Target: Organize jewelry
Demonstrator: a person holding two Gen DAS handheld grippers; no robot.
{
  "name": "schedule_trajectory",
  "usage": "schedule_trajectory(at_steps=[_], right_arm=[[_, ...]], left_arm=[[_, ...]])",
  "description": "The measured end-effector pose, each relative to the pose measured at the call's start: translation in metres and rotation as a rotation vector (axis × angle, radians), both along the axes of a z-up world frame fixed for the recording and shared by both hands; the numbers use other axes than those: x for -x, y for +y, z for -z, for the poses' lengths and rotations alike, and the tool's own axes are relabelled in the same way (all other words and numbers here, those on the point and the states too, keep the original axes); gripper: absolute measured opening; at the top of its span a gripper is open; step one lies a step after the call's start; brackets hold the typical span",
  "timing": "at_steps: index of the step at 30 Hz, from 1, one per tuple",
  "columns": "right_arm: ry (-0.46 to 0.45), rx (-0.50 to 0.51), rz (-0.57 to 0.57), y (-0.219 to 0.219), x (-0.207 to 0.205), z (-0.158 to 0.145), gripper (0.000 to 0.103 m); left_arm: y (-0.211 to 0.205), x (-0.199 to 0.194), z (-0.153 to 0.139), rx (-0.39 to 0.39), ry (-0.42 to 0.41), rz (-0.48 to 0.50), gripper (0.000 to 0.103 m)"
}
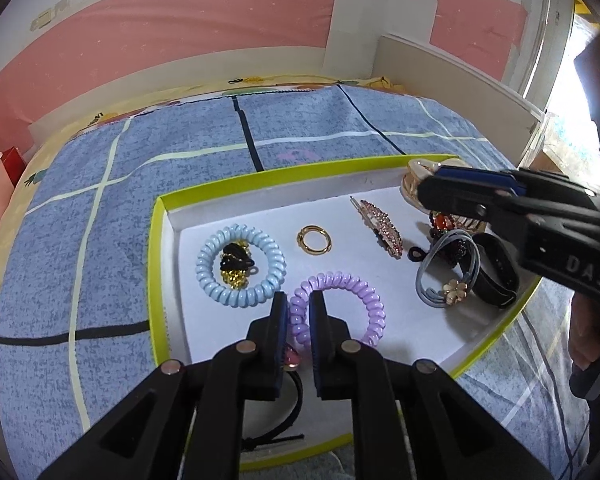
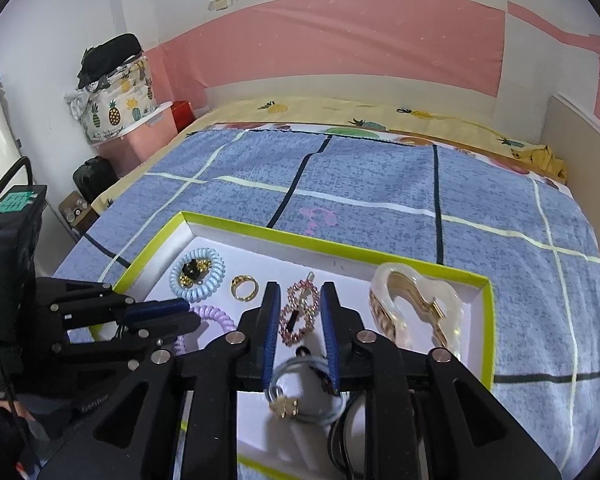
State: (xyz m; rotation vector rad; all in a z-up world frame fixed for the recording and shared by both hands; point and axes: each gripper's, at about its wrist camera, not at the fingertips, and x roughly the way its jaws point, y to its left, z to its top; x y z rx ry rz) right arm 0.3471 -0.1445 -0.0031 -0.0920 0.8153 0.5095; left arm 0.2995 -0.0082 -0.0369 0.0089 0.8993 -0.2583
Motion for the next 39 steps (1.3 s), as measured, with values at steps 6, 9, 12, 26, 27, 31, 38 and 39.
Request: schedule_trajectory(at_steps=[6,9,12,26,27,31,38,39], right_arm=[[-0.006,-0.020,0.015,-0.015,0.022,-0.009,0.033],[-0.015,-0.029,0.029,-0.024,0.039,-0.016,0.033],[-0.024,-0.045,0.048,-0.033,0.060,-0.023,0.033],[-0.059,-0.052,0.089,-0.055,0.174,-0.033,0.033],[-0.058,-0.049,0.093,-0.055,0.180,-0.032,0.033],[-0.065,-0.036,0.111,-0.059,0.207,-0.030,0.033],[-0.079,-0.028,0.135,-0.062,0.243,-0.030,0.034],[-0.083,-0.026,0.136,-0.062,0.247,-0.029,0.034]], left_arm=[[0.003,0.014,-0.009,0.019,-0.015,-0.019,0.026],[0.005,0.028,-0.017,0.029,-0.028,-0.037,0.026],[0.008,0.044,-0.025,0.035,-0.048,-0.059,0.027],[0.004,0.154,-0.046,0.039,-0.121,-0.143,0.029],[0.004,0.160,-0.047,0.043,-0.125,-0.146,0.029],[0.004,0.185,-0.049,0.035,-0.140,-0.164,0.029],[0.002,0.223,-0.049,0.022,-0.169,-0.191,0.029],[0.002,0.226,-0.048,0.027,-0.168,-0.192,0.029]])
